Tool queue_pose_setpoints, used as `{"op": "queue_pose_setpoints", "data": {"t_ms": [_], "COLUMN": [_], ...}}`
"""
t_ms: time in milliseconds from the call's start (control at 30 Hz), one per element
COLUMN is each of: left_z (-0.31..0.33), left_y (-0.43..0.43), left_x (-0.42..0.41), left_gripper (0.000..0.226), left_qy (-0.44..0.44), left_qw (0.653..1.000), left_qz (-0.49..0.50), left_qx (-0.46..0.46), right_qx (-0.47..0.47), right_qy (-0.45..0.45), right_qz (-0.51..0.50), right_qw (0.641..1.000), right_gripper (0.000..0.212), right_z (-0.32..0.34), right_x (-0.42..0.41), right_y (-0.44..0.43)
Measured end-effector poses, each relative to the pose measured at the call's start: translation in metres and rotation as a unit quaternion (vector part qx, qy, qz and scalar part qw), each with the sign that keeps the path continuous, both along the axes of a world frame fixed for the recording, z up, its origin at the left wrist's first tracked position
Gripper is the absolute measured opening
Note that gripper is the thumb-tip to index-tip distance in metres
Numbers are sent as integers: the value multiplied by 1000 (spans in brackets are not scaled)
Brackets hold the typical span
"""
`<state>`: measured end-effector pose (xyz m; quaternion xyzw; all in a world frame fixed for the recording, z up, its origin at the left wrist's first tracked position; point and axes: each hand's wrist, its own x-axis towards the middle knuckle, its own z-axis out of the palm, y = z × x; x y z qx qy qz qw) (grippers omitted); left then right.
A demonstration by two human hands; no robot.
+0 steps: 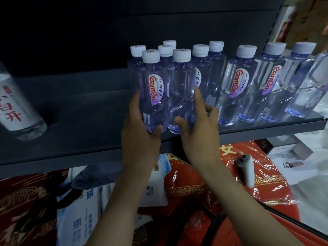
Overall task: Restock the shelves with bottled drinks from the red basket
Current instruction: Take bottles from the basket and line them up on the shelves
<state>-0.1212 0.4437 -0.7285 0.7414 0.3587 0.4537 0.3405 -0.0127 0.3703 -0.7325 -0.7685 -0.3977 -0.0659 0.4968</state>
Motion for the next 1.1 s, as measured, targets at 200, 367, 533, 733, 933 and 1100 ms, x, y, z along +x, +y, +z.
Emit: {"op": "queue_pose_setpoints", "data": {"t_ms": [200, 367, 533, 733, 933, 1100], "left_z": [-2, -24, -58, -95, -187, -254], "left_y": [-12, -76, -154, -218, -280, -288], "left_x": [-5, -1, 13, 25, 47, 30], "left_gripper": [97, 94, 86, 62, 40, 82], "left_qy": [82, 305, 389, 428, 639, 680], "left_qw": [996, 941, 893, 833, 668, 606], "left_qz": [20, 76, -85, -256, -376, -325], "left_qx": [24, 128, 210, 240, -63, -253], "right_qx": [-34, -121, -228, -350, -479, -626], "right_qy": [23, -113, -121, -74, 160, 288], "right_qz": [23, -4, -40, -71, -88, 79], "right_qw": [999, 986, 965, 931, 859, 720], "right_gripper": [84, 74, 70, 54, 33, 44], "right_z": [2, -7, -32, -76, -155, -205], "right_x": [3, 0, 6, 29, 37, 20], "right_y": [-12, -72, -163, -289, -373, -400]}}
